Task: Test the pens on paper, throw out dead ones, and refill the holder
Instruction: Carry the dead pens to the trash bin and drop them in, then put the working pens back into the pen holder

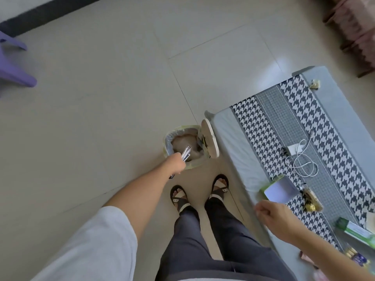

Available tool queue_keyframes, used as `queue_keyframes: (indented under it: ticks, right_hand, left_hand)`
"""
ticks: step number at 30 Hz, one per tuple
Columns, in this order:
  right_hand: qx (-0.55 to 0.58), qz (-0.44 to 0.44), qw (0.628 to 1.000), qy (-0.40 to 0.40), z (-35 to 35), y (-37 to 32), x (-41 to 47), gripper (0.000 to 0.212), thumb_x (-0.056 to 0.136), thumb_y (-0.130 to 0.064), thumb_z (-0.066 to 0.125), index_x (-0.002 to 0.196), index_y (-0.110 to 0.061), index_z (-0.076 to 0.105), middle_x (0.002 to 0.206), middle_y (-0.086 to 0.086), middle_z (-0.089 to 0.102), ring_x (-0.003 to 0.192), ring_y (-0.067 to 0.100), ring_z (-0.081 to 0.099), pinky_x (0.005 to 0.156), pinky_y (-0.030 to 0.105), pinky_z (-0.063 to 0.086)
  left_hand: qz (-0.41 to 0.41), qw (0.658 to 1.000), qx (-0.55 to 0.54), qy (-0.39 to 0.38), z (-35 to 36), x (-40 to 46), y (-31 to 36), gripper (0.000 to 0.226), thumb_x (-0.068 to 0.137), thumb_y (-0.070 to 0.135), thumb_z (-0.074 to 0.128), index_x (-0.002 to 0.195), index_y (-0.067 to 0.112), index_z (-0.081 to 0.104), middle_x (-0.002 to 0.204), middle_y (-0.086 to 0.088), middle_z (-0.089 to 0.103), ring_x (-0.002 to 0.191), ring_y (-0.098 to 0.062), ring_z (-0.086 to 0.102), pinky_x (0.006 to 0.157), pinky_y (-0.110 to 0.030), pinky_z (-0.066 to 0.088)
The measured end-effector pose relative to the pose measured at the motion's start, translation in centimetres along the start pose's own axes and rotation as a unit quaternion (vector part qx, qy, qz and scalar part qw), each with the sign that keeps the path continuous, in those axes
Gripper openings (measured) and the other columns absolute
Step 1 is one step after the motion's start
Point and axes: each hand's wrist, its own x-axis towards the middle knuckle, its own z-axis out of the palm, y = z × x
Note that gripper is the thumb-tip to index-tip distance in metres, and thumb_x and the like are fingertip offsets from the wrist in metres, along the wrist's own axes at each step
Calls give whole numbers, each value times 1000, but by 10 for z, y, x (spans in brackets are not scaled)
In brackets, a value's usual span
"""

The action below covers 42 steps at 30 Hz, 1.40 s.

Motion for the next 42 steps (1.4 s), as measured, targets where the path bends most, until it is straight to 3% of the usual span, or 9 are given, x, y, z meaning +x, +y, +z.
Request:
queue_keyframes:
  ticks: [4,12,22,26,29,31,35,38,42]
  right_hand:
    - [10,17,1000,5,-5,20,10,21,91,-9,64,89,-26,76,70,-25,69,71,-5,65,65,9,46]
    - [10,29,999,-20,-12,33,14,20,93,-11,62,94,-25,75,70,-21,68,70,-7,63,64,5,43]
    - [45,12,999,-3,-20,10,9,21,94,-13,59,88,-30,71,86,-11,72,81,8,67,62,8,42]
    - [65,41,997,24,-19,5,-9,18,92,-19,59,89,-30,73,91,-8,73,86,14,67,78,29,53]
    - [105,73,990,65,-3,2,-32,16,90,-21,61,88,-30,74,87,-9,71,82,13,64,74,26,51]
    - [166,102,976,100,19,2,-50,17,91,-16,62,90,-26,75,86,-8,69,81,11,61,68,18,44]
    - [289,166,932,144,82,3,-94,18,91,-7,61,98,-12,77,89,1,69,84,18,62,80,28,51]
    - [381,239,875,180,143,5,-133,16,90,-6,59,94,-9,75,89,8,74,76,25,65,80,39,58]
    - [511,325,765,219,221,10,-183,15,97,-6,56,98,-6,71,88,16,72,67,28,64,62,35,56]
  left_hand:
    - [3,997,58,60,7,56,12,35,92,9,52,126,4,49,120,-20,62,107,-37,60,76,-35,46]
    - [0,993,75,92,26,48,-10,54,93,20,55,145,19,42,141,-11,53,126,-35,51,103,-45,45]
    - [-45,995,76,53,52,-69,-67,35,94,22,54,128,18,59,132,-5,60,121,-25,55,100,-31,44]
    - [-15,995,89,49,46,-102,-78,25,94,22,54,116,19,66,124,-2,66,116,-24,59,97,-30,46]
    - [32,992,111,41,36,-115,-84,19,93,22,56,108,20,68,115,0,69,108,-22,61,94,-32,49]
    - [71,985,154,14,29,-119,-86,18,94,23,55,106,21,68,111,1,69,104,-20,62,93,-33,50]
    - [145,950,273,-46,15,-119,-82,16,95,22,54,106,21,66,111,1,68,103,-19,61,91,-31,50]
    - [182,920,344,-57,4,-120,-76,18,96,20,53,109,19,65,112,2,66,102,-16,60,85,-26,46]
    - [206,861,459,-70,-6,-125,-66,19,96,17,50,110,18,63,107,3,62,93,-12,54,77,-22,38]
